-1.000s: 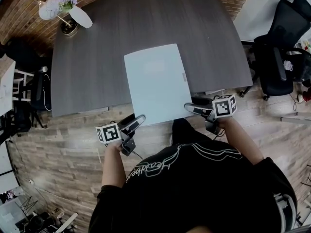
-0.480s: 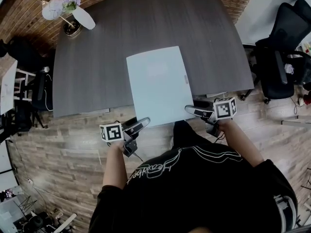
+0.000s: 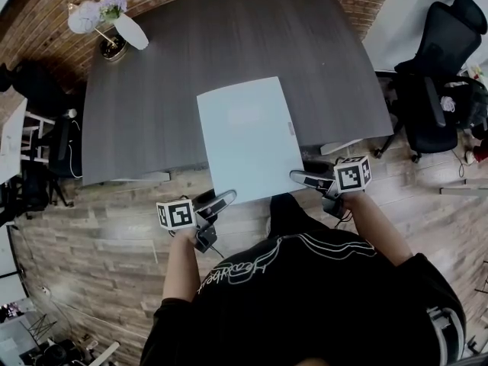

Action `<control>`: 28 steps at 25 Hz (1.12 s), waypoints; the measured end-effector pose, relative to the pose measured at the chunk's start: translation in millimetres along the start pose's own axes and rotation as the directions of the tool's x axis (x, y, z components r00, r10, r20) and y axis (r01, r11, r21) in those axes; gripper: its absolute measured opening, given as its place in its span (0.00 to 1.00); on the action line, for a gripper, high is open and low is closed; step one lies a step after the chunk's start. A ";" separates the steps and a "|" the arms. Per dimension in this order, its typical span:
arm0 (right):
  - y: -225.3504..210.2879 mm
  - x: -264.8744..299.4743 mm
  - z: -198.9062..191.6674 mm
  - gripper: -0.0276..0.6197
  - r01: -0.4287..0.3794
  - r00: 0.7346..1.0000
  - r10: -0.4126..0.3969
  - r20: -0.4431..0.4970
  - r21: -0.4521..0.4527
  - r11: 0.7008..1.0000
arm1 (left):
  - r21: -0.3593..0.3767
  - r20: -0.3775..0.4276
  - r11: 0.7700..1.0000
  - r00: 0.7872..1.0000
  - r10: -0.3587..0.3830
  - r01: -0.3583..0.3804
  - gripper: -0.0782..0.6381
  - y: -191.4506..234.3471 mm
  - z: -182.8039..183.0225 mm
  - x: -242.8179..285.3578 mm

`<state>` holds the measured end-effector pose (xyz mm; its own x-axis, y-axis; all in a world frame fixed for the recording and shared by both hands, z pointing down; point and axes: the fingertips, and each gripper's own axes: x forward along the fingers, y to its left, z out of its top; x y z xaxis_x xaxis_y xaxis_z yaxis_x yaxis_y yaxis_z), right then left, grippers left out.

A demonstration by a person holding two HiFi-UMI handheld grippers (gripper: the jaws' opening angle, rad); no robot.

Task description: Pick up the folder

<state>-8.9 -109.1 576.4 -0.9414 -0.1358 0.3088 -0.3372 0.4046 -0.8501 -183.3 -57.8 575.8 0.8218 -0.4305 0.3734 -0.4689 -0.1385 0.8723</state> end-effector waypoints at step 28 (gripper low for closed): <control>145.0 -102.1 9.2 0.48 0.013 0.965 0.084 0.248 -0.365 0.931 | 0.412 0.115 0.911 0.992 -0.044 -0.008 0.60 -167.3 -11.3 -43.4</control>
<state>38.2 -44.9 417.7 -0.9391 -0.3216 0.1211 -0.3228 0.7047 -0.6318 -136.9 -5.9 417.3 0.7987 -0.5240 0.2957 -0.5668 -0.4905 0.6619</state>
